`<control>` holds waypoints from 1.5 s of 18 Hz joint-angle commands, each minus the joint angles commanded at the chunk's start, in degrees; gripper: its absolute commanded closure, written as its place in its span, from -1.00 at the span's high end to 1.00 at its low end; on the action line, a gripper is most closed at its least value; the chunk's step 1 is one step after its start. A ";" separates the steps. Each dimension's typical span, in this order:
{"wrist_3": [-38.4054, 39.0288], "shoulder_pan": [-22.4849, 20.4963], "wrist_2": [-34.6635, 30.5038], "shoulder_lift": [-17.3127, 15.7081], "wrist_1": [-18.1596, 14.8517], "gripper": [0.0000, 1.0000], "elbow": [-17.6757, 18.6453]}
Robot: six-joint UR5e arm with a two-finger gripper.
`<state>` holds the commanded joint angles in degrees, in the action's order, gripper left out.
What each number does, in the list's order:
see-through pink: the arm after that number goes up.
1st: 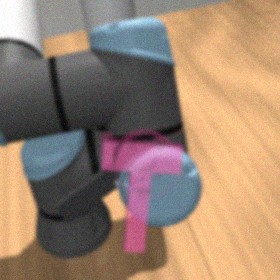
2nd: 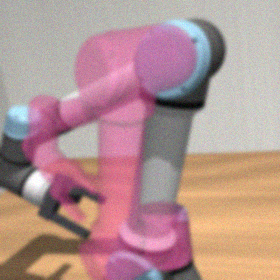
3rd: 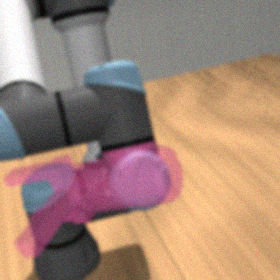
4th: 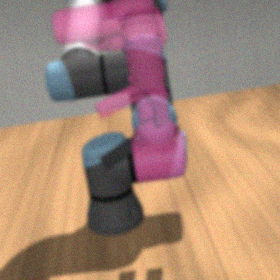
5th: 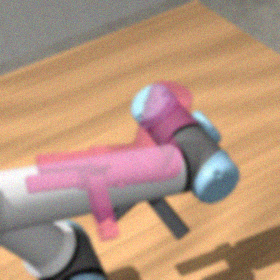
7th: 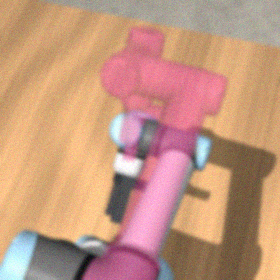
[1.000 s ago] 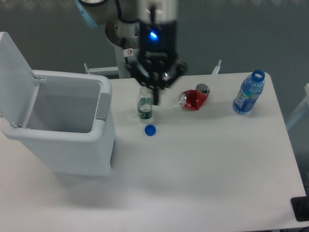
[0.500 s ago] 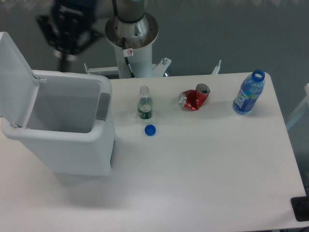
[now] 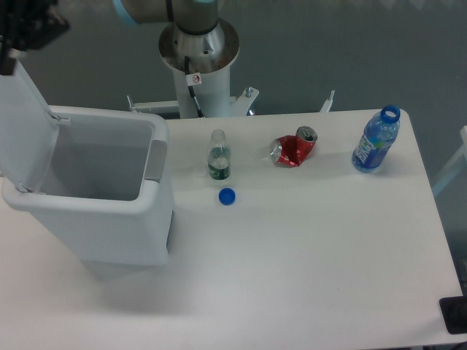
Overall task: Close the trash can
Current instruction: 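Position the gripper behind the upright lid of the trash can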
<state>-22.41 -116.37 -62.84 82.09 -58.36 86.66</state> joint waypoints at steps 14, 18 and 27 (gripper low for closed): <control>-0.79 3.43 -4.74 0.18 -3.25 -1.00 0.70; -0.79 3.96 -6.94 0.18 -6.15 -1.00 0.70; -0.62 3.78 -12.73 -0.17 -7.12 -1.00 0.09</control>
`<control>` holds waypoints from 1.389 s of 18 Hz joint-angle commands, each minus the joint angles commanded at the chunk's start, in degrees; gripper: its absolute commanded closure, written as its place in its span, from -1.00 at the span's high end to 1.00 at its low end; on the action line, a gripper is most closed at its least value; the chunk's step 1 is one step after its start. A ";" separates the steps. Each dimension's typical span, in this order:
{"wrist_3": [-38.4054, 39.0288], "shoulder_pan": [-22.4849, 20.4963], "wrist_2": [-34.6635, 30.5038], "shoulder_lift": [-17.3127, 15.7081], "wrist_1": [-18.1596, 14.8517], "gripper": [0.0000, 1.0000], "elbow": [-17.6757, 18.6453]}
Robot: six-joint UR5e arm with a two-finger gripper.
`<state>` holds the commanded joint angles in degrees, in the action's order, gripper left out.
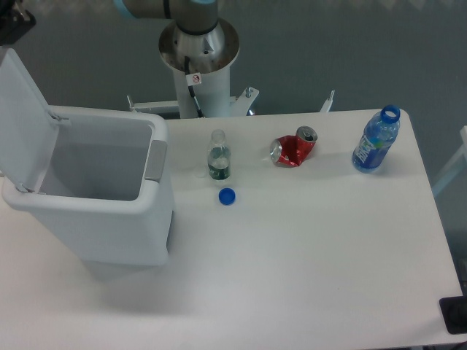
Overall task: Close the trash can
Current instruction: 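Position the gripper behind the upright lid of the trash can, then push the lid forward with the gripper so it swings down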
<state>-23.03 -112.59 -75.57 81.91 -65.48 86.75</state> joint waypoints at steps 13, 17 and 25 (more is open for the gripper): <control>-0.26 -7.73 -1.59 0.62 0.00 -1.00 0.61; -0.26 -10.10 -1.68 1.49 0.09 -1.00 0.96; -0.26 -11.43 -1.77 3.43 0.26 -1.00 2.54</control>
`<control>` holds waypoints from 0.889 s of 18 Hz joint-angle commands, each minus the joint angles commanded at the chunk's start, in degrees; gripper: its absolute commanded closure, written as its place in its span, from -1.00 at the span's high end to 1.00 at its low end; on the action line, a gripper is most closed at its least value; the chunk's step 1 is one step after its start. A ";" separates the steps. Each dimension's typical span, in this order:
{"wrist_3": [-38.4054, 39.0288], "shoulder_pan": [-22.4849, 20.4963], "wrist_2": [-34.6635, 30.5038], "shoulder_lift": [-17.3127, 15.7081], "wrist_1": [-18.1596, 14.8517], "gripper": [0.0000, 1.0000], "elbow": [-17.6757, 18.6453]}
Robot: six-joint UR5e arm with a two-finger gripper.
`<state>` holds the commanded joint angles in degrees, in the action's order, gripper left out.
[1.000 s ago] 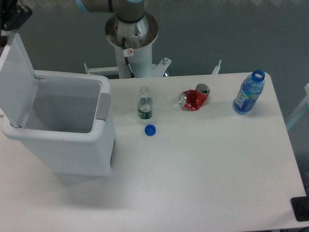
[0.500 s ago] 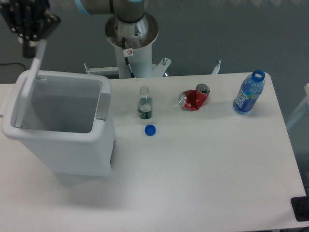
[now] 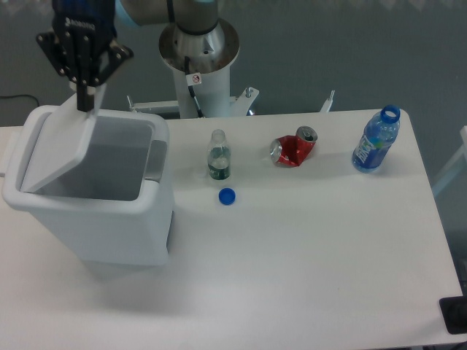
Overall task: Close the trash can
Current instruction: 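Push the lid forward with the gripper so it swings down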
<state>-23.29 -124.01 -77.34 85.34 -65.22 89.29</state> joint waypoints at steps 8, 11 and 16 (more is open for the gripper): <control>-1.41 -1.93 0.09 0.79 -0.09 -1.00 2.12; -1.41 -2.72 0.00 1.84 0.00 -1.00 2.38; -1.41 -2.81 0.00 3.60 0.09 -1.00 2.99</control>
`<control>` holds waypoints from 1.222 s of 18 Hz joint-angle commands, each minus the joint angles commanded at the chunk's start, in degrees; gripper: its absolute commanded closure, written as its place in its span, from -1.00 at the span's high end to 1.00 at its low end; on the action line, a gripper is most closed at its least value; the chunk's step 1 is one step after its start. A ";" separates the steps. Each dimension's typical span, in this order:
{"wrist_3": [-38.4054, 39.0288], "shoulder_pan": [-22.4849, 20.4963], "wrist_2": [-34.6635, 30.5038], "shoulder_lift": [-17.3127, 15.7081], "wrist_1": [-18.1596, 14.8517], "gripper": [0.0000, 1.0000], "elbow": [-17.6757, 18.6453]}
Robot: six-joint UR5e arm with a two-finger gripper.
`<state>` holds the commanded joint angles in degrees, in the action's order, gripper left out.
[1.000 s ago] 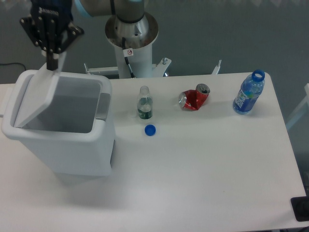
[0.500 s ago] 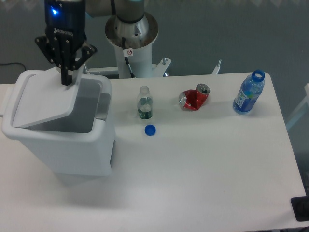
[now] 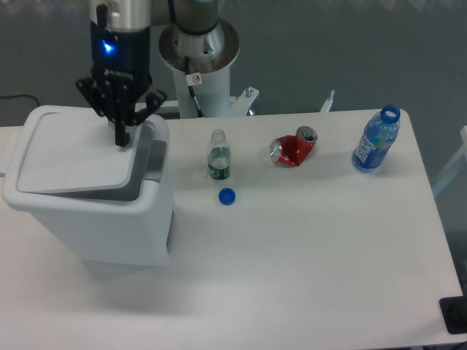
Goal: Close the trash can
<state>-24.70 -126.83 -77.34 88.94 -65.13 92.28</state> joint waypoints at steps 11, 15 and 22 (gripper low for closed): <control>-2.46 -1.76 0.09 0.70 0.09 -1.00 2.46; -2.46 -2.19 0.18 0.70 0.00 -1.00 2.12; -1.76 -2.28 3.34 0.18 -0.09 0.59 -2.81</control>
<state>-26.45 -129.11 -74.00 89.12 -65.22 89.48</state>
